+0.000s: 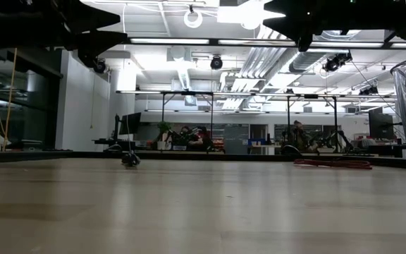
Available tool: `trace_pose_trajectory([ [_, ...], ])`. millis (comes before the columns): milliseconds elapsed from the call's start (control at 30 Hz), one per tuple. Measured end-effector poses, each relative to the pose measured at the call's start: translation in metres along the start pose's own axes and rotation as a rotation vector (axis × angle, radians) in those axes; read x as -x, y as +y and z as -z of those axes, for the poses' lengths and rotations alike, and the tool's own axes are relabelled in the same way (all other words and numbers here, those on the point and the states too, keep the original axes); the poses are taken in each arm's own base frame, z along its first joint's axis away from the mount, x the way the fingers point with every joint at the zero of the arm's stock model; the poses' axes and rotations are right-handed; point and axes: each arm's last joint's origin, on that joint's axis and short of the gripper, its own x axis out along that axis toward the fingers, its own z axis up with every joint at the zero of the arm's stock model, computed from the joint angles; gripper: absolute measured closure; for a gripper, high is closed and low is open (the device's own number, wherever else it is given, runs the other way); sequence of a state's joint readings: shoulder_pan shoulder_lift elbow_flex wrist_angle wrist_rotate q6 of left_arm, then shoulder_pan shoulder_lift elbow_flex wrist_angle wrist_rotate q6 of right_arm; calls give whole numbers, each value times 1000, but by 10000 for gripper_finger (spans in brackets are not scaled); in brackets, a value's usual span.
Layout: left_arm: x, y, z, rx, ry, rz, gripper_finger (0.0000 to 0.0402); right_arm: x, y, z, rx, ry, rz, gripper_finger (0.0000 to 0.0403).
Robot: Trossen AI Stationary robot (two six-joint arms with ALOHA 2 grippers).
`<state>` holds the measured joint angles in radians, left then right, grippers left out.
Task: Pick and place USB-C Cables
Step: Put the black charger cable into the transparent bin
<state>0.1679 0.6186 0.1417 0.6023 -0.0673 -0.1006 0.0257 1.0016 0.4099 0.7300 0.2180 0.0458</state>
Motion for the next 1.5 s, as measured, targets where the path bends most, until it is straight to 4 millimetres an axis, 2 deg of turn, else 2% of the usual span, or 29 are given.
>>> trace_pose_trajectory([
  [500, 0, 0, 0, 1, 0, 0, 183, 0, 0, 0, -2, 0, 0, 213],
  [567, 0, 0, 0, 49, -2, -15, 183, 0, 0, 0, -2, 0, 0, 213],
  [667, 0, 3, 0, 167, -17, -97, 183, 0, 0, 0, -2, 0, 0, 213],
  [800, 0, 4, 1, 217, -13, -152, 183, 0, 0, 0, -3, -1, 0, 213],
  [900, -4, 2, -4, 228, 66, -218, 183, 0, 0, 0, -3, -1, 0, 213],
  [1033, -9, 0, -10, 223, 229, -446, 183, 0, 0, 0, -3, -1, 0, 213],
  [1200, -18, -1, 1, 154, 299, -679, 183, 0, 0, 0, -7, -1, 1, 213],
  [1400, -39, 5, 24, 119, 337, -770, 183, 0, 0, 0, -7, -2, 2, 213],
  [1500, -48, 9, 35, 167, 333, -793, 183, 0, 0, 0, -9, -1, 2, 213],
])
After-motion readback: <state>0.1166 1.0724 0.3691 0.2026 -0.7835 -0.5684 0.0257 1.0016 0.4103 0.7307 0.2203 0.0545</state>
